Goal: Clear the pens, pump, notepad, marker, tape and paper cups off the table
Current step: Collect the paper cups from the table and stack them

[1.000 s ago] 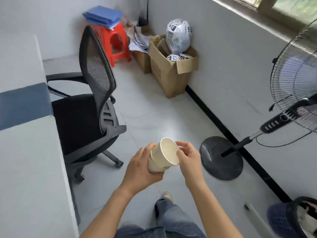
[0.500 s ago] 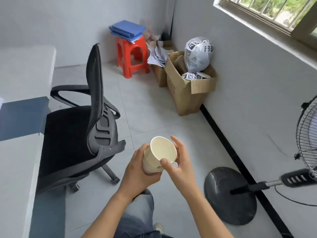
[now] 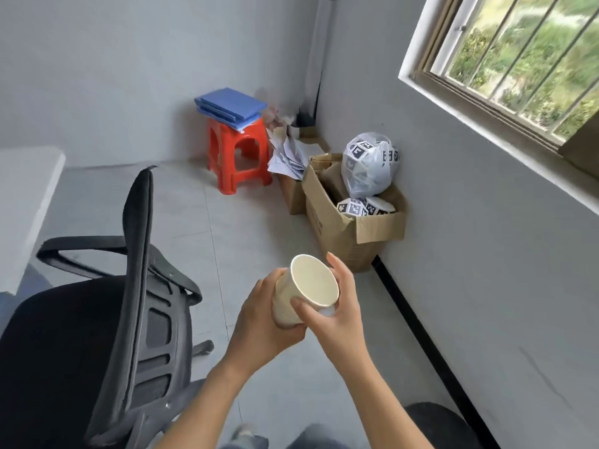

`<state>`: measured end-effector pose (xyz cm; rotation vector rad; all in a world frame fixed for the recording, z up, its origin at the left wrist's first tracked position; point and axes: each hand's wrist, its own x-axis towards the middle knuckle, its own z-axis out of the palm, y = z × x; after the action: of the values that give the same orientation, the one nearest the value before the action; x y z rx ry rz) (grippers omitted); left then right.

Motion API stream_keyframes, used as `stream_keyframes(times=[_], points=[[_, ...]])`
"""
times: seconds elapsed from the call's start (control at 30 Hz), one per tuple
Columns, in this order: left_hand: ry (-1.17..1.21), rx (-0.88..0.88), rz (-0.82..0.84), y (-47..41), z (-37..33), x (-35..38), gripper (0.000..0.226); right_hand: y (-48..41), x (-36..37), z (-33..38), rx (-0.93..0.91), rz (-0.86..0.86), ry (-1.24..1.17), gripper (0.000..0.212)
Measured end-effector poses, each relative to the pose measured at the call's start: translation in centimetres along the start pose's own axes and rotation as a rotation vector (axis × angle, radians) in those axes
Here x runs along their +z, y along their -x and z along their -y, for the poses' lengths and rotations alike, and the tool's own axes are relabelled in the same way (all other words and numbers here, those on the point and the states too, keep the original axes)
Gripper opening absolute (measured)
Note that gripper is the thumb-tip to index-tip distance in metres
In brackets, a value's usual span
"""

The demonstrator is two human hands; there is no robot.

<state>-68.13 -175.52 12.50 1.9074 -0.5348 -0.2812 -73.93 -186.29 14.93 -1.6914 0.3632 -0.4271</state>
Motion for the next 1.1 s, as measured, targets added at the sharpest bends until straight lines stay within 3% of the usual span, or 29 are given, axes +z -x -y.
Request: stream_keyframes(times=[0.23,0.43,0.53,0.63,0.77,0.97,1.1], points=[[-0.037,-0.066,0.02,-8.1,1.1,2.2,0.061,-8.3,-1.3,-2.8,0.08,-0.005,0.012,0.067],[-0.046,-0.172,-0.139,-17.3,1.5,3.2,0.062,-20.1,-3.0,-2.9,0.022,0.063,-0.015,0.066],[-0.004,-0.282,-0.345,-20.2,1.6,1.9,0.064,-25.7,-2.9,-2.6,0.009,0.139,-0.058,0.065],[0.051,-0.402,-0.596,-20.9,1.4,-0.2,0.092,-29.0,-1.3,-2.7,0.024,0.245,-0.103,0.063],[0.052,-0.465,-0.947,-19.9,-0.2,-4.2,0.109,-30.7,2.1,-3.4,0.08,0.42,-0.142,0.062],[-0.078,-0.476,-1.459,-17.9,-0.9,-11.0,0.076,-32.6,8.5,-3.3,0.067,0.604,-0.164,0.068],[-0.099,-0.525,-1.669,-15.7,0.8,-15.4,0.073,-33.8,14.0,-2.0,-0.025,0.662,-0.157,0.063]])
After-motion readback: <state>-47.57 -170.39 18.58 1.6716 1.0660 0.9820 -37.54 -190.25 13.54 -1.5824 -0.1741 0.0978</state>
